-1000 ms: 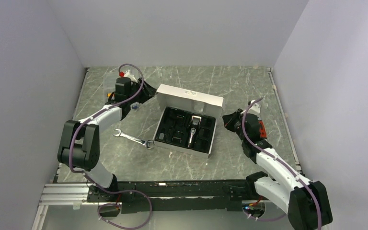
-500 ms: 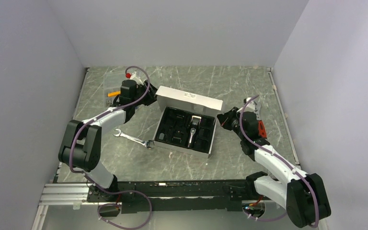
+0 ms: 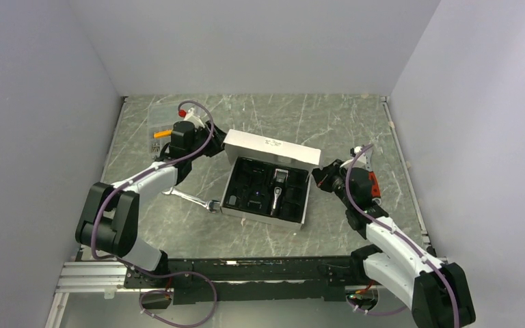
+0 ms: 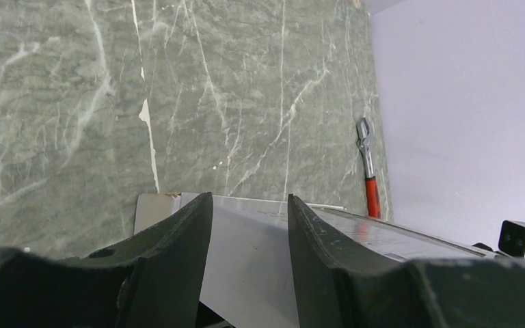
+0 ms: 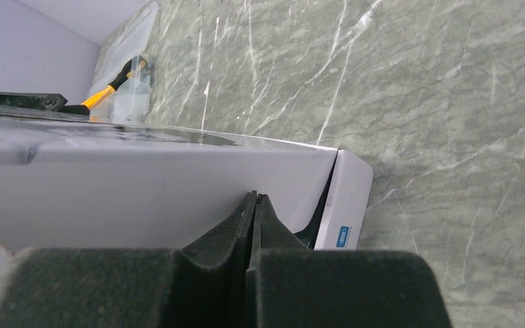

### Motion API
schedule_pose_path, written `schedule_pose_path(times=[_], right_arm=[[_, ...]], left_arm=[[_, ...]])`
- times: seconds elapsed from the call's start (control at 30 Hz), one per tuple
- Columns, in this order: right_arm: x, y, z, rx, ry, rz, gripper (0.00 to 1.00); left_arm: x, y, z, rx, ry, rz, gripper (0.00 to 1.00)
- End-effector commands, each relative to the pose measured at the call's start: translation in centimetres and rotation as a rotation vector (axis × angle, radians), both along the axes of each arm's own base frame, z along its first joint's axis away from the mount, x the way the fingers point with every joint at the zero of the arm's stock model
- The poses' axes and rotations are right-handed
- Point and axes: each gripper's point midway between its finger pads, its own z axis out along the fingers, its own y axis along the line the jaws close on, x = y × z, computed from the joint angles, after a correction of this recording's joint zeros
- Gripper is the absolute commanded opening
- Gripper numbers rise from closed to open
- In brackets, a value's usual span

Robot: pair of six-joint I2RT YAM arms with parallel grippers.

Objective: Sort the hair-cutting tools
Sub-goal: Close the storage box at the center of the board.

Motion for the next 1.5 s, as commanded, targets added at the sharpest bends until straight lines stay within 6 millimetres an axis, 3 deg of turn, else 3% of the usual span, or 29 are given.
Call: schedule_pose_path(times=[0.0,0.27,0.57,0.77,1.1,1.3,1.47], right_arm=[[-0.5,0.8,2.2,0.019,-0.068,0.046,0.0],[-0.8,0.2,3.3,-0.058,-0.081,0.054,0.0],[-1.7,-0.1,1.8,-0.087,-0.049,0.065,0.04],[-2.1,-0.7,1.5,-0.111,-0.045,0.047,0.23],[-2.2,-1.6,1.6,-0.147,-0.044,0.019,0.36],[-2.1,-3.1,1.2,-0.171,-0.031,-0.047,0.55],[-2.1,-4.5,0.3,-0.122,-0.002,-0.103,0.69]], left_arm=[[-1.9,-2.7,2.8,-0.047,-0.061,-0.106,0.5],[-2.4,-2.6,3.4,-0.048,-0.071,-0.106,0.51],[-3.3,-2.7,3.2,-0.041,-0.075,-0.116,0.53],[-3.4,-2.7,2.5,-0.039,-0.06,-0.118,0.54],[-3.4,-2.7,2.1,-0.032,-0.049,-0.121,0.56],[-3.5,-2.5,1.8,-0.026,-0.042,-0.122,0.57],[-3.8,-2.8,2.7,-0.054,-0.055,-0.138,0.57]])
